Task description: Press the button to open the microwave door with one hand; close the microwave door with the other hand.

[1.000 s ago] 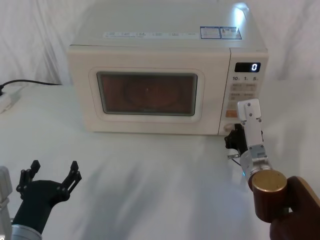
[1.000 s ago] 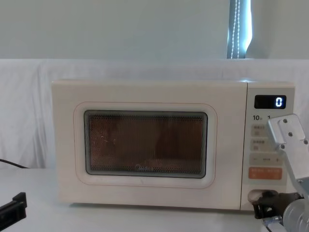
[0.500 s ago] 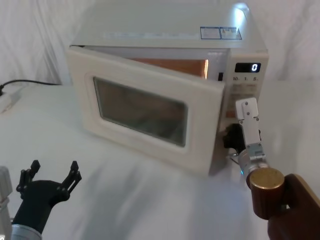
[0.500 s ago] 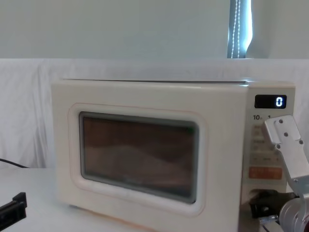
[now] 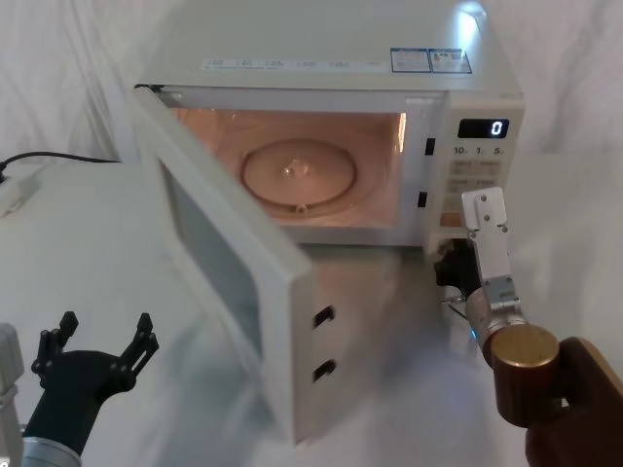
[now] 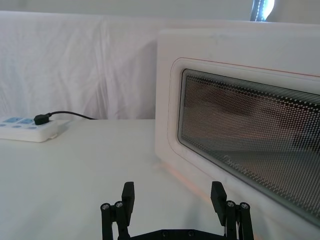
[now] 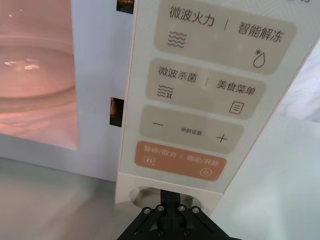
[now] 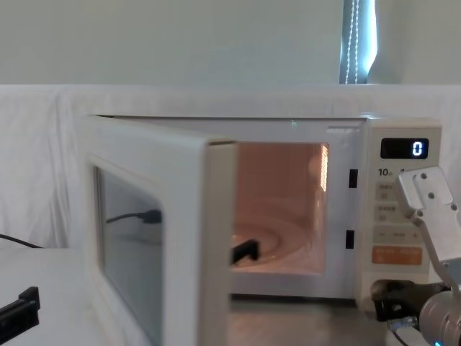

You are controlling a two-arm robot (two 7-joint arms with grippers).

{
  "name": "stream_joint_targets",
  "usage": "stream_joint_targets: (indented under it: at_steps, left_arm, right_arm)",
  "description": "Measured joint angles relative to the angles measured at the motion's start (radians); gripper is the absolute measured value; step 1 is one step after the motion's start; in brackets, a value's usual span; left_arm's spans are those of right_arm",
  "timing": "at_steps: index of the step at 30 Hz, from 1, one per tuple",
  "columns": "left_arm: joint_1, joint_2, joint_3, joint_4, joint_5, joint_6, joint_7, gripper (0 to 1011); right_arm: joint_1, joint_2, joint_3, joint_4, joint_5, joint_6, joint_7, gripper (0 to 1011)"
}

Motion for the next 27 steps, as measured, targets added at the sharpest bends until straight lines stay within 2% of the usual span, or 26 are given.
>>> stream_joint_targets:
  at_steps: [6, 18, 27]
  left_arm:
    - [0.0, 0.0, 0.0, 0.0, 0.0, 0.0, 0.0, 1001]
    - [0.0, 0.0, 0.0, 0.0, 0.0, 0.0, 0.0, 1001]
    - [0.0, 0.0, 0.0, 0.0, 0.0, 0.0, 0.0, 1001]
  right_arm:
    - [-0.033, 0.002, 0.001, -0.066, 0.019, 0.02, 0.034, 0]
    - [-0.146, 0.014, -0.011, -0.275, 0.062, 0.125, 0.112, 0]
    - [-0.225, 0.034, -0.022, -0.404, 0.099, 0.17, 0.162, 0]
